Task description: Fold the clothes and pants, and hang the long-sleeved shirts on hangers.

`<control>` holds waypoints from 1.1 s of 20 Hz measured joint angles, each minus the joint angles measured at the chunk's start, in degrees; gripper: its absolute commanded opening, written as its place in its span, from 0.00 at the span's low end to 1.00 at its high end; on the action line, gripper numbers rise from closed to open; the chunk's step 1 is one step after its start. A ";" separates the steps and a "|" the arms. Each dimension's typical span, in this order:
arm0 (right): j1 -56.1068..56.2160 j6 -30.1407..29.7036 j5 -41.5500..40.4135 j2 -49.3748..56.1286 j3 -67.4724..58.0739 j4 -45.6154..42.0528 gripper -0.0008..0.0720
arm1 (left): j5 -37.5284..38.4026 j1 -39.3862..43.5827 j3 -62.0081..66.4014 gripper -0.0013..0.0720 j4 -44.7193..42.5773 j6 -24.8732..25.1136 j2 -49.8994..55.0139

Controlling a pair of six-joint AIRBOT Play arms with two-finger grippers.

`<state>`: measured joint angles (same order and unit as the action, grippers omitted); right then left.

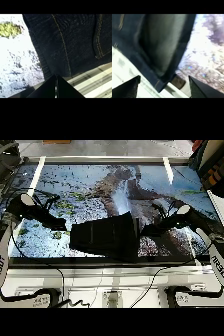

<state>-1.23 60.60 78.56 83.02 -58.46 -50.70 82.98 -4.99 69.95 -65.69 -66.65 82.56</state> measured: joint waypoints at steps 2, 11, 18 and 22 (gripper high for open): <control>2.14 0.24 0.46 -0.11 -0.31 -0.59 0.98 | 0.00 0.00 0.00 0.04 0.48 0.00 0.00; 9.42 18.60 -13.14 1.84 -0.63 -13.38 0.96 | -0.04 0.00 0.00 0.04 1.97 0.00 0.11; 8.63 22.62 -16.06 5.64 -0.70 -10.34 0.95 | -0.42 0.00 0.00 0.04 2.14 0.02 0.11; 8.28 20.57 -14.78 7.30 -0.74 -6.19 0.90 | -0.46 0.00 -0.02 0.04 2.14 0.00 0.11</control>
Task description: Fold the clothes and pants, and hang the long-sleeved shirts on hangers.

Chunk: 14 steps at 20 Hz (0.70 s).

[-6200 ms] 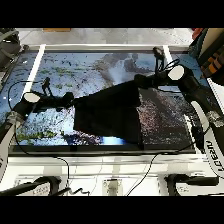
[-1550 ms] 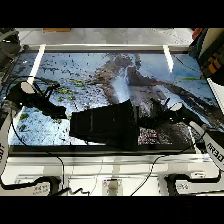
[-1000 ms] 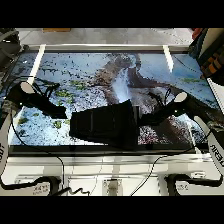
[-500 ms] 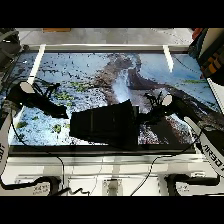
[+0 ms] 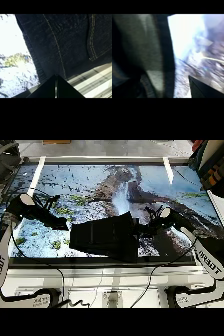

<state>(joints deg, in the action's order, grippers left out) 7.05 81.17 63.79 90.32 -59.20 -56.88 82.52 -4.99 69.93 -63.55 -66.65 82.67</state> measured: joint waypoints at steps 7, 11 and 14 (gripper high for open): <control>-0.22 -11.17 9.66 1.42 0.50 0.87 0.82 | -0.42 0.00 0.00 0.04 0.00 0.00 0.00; -0.22 -15.23 9.29 2.60 1.86 5.25 0.76 | -0.44 0.00 0.00 0.04 0.00 0.00 0.00; 0.24 -17.99 5.16 3.98 2.67 12.92 0.76 | -0.44 0.00 0.00 0.04 0.02 0.00 0.00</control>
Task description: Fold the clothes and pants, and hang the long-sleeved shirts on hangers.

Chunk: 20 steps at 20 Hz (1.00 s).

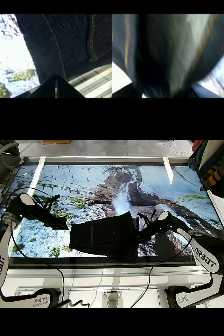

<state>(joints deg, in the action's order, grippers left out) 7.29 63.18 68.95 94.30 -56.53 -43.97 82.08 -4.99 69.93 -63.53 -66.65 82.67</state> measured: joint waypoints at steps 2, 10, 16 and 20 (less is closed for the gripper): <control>0.81 -1.16 -2.32 0.59 0.24 3.63 0.76 | 0.00 0.00 0.00 0.04 0.00 0.00 0.00; 2.32 -2.64 -10.88 0.74 -0.44 7.65 0.03 | -1.55 0.00 0.00 0.04 0.00 0.00 0.00; -4.72 -2.51 -11.19 -3.32 -6.01 8.74 0.03 | -4.35 0.00 4.22 0.04 -1.84 0.02 -0.68; -15.78 0.90 -11.61 -8.70 -8.72 6.88 0.03 | -7.02 0.04 11.28 0.04 -9.27 0.04 -3.58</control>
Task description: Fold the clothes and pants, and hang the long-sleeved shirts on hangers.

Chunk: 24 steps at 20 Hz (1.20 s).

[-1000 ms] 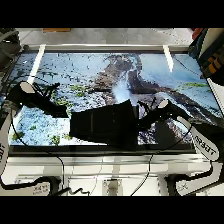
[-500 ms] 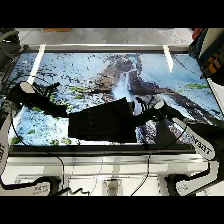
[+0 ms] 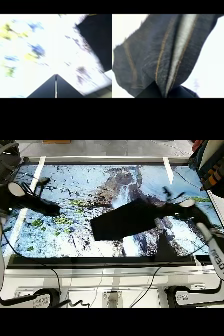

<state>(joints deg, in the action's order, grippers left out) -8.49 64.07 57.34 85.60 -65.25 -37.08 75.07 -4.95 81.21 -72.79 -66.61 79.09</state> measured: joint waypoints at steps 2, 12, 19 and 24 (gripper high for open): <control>-6.91 3.63 -0.04 -2.91 -0.52 -3.87 0.03 | -2.32 0.00 2.23 0.04 -4.17 0.00 -2.84; -44.87 29.49 4.17 -15.06 -0.09 -25.62 0.03 | -6.80 0.02 4.59 0.04 -10.14 0.00 -13.38; -55.12 50.60 5.70 -21.99 8.24 -42.03 0.36 | -7.13 0.02 4.63 0.04 -10.49 -0.02 -14.21; -56.24 56.59 6.49 -22.77 11.30 -44.59 0.96 | -7.15 0.02 4.63 0.04 -10.36 -0.02 -14.27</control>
<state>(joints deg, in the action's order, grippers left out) -64.73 120.66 63.83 62.83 -53.95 -81.67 67.92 -4.93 85.84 -83.15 -66.63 64.82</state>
